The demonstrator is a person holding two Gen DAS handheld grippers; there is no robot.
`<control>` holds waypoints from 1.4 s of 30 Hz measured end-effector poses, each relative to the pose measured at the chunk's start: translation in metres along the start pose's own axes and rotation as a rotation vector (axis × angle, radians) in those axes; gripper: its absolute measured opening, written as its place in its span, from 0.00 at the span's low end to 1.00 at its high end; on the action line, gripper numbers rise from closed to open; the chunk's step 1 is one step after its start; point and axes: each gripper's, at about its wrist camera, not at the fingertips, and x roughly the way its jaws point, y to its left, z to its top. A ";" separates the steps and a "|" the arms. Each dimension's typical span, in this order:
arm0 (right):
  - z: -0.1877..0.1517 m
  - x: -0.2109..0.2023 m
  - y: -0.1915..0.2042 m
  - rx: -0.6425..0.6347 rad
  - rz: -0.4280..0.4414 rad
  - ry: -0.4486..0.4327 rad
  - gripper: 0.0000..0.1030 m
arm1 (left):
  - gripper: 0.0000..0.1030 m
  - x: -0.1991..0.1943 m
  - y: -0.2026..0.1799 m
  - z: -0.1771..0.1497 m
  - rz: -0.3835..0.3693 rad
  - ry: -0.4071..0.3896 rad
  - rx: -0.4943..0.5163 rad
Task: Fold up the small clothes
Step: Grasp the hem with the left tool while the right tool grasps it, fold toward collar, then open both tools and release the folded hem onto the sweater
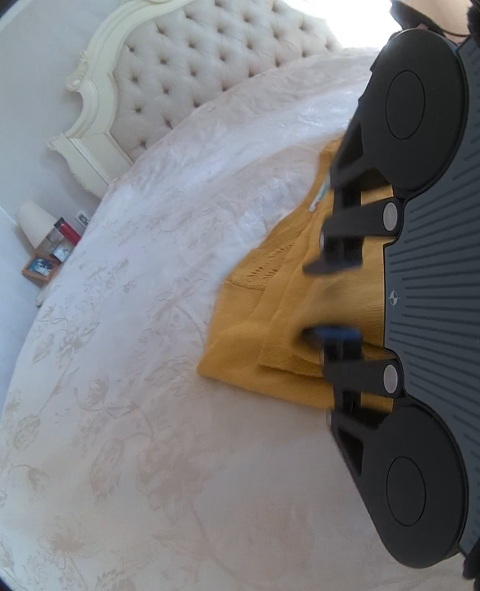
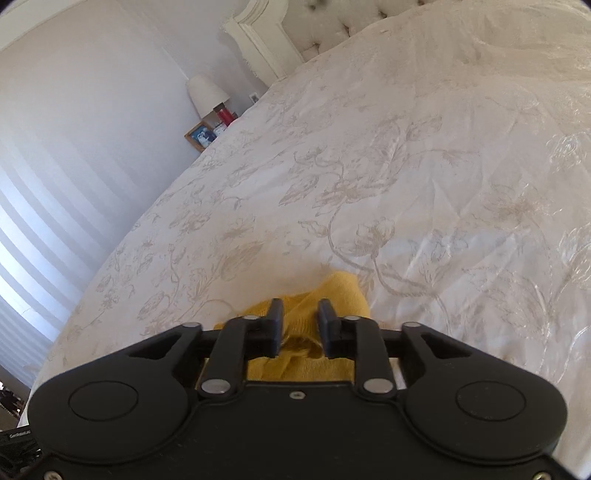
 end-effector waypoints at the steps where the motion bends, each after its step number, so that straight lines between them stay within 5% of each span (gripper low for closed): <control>1: 0.001 -0.005 0.001 0.001 -0.001 -0.028 0.58 | 0.67 -0.006 -0.002 0.001 0.024 -0.039 0.032; 7: -0.013 -0.048 0.024 -0.047 -0.033 -0.108 0.64 | 0.72 -0.044 -0.012 -0.005 0.087 -0.119 0.201; 17: -0.092 -0.085 0.079 -0.012 -0.108 -0.170 0.65 | 0.72 -0.048 -0.042 -0.091 0.111 -0.020 0.570; 22: -0.116 -0.084 0.097 -0.117 -0.122 -0.257 0.66 | 0.72 -0.034 -0.054 -0.106 0.158 0.011 0.711; 28: -0.118 -0.089 0.115 -0.267 -0.117 -0.317 0.68 | 0.72 -0.017 -0.053 -0.087 0.280 -0.025 0.715; 42: -0.116 -0.082 0.095 -0.162 -0.117 -0.279 0.68 | 0.72 0.055 -0.050 0.013 0.444 -0.033 0.687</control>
